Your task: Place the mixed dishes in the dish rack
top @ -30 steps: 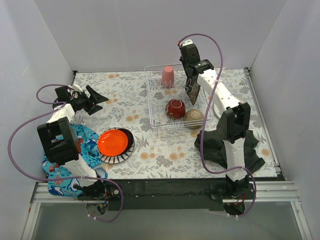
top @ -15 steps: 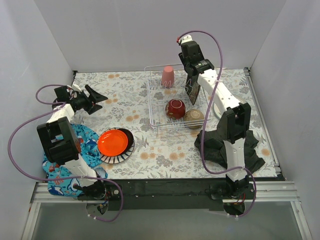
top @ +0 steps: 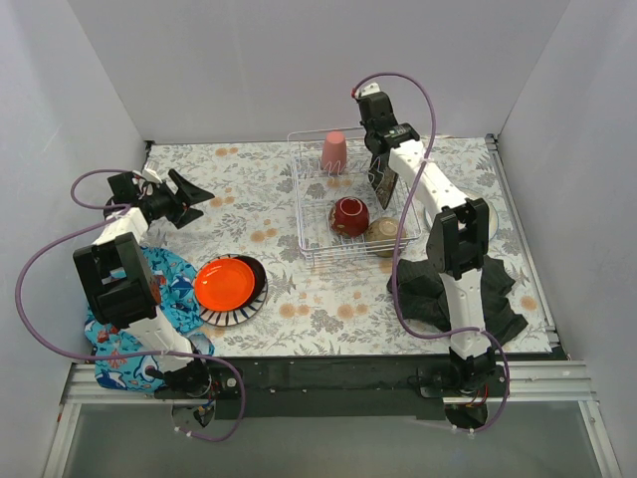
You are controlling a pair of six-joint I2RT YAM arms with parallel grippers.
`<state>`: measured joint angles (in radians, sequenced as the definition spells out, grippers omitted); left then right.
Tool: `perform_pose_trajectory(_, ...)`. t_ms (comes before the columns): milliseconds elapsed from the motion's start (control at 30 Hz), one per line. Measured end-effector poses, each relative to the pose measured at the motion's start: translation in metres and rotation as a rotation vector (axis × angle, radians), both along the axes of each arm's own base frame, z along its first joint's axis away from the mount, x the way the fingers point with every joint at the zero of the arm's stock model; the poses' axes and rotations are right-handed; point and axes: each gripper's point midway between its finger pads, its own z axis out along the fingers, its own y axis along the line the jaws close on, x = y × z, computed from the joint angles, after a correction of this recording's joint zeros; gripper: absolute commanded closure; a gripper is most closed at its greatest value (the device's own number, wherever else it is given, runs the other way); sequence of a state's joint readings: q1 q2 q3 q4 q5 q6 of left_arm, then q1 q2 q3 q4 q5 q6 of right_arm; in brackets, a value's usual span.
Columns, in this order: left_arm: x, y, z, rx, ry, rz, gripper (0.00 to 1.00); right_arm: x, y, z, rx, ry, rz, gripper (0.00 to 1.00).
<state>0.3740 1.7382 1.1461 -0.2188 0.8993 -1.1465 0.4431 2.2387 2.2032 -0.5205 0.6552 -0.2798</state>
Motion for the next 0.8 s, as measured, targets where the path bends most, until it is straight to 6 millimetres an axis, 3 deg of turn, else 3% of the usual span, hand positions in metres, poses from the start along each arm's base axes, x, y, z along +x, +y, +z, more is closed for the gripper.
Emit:
perform_pose_trajectory(67,-0.001,0.000,-0.001,-0.002,0.003,0.001,0.21,0.001,-0.003,0.000,0.006,-0.001,-0.011,0.98)
perform_pose_trajectory(800,0.000,-0.002,-0.002,-0.028,0.005,0.014,0.21,-0.026,-0.009,0.006,-0.060,-0.028,-0.140,0.99)
